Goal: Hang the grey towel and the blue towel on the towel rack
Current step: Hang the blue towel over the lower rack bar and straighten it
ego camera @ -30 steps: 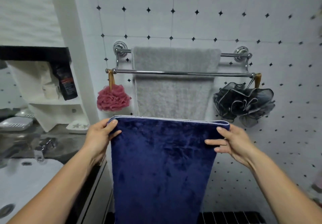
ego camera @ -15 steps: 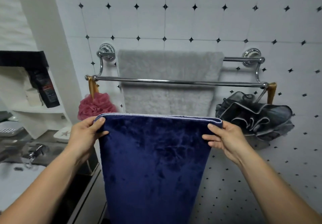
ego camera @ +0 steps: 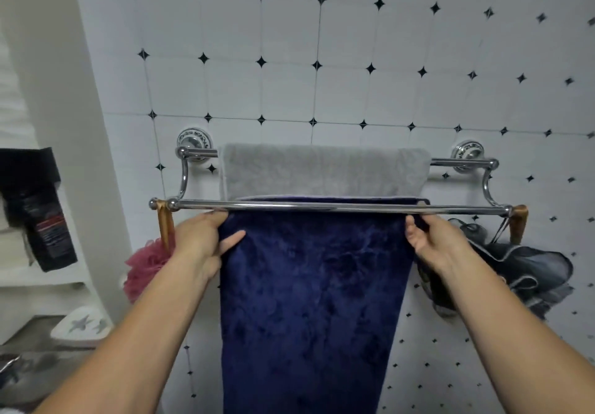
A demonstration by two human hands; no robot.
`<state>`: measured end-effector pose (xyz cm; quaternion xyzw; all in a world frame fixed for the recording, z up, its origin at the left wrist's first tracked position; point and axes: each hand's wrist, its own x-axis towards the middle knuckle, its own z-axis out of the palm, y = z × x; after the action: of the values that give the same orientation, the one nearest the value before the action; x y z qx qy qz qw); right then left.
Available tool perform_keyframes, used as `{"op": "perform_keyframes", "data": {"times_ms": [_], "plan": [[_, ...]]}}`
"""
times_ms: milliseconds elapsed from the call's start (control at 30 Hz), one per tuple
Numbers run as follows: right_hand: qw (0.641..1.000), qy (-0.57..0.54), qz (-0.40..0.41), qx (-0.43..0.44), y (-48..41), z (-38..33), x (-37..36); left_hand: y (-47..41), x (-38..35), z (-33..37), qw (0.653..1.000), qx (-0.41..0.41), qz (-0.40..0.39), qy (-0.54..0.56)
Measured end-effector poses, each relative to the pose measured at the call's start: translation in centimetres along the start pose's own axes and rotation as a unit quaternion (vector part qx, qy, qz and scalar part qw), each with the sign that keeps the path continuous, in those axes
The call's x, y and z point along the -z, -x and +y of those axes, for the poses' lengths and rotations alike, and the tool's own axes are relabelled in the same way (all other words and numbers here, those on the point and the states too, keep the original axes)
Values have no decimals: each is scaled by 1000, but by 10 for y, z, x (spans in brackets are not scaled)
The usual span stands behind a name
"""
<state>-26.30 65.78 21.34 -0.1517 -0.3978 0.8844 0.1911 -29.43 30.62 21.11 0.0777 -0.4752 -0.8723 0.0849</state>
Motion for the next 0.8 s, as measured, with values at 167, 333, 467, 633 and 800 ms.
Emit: {"op": "perform_keyframes", "data": {"times_ms": [167,333,467,633,800], "plan": [[990,-116,-74,-19,1,-4,-1,-10,0,3,993,5,-62,97],[958,-242,-154,-3,13,-14,2,-7,-1,4,967,-8,-183,179],[980,-160,-119,7,17,-17,-13,5,-11,9,932,-1,-210,295],[998,-46,-41,10,10,-13,-25,10,-42,11,960,-28,-63,272],[999,-14,-43,-11,17,-15,-19,8,-39,-2,970,-115,-15,212]]}}
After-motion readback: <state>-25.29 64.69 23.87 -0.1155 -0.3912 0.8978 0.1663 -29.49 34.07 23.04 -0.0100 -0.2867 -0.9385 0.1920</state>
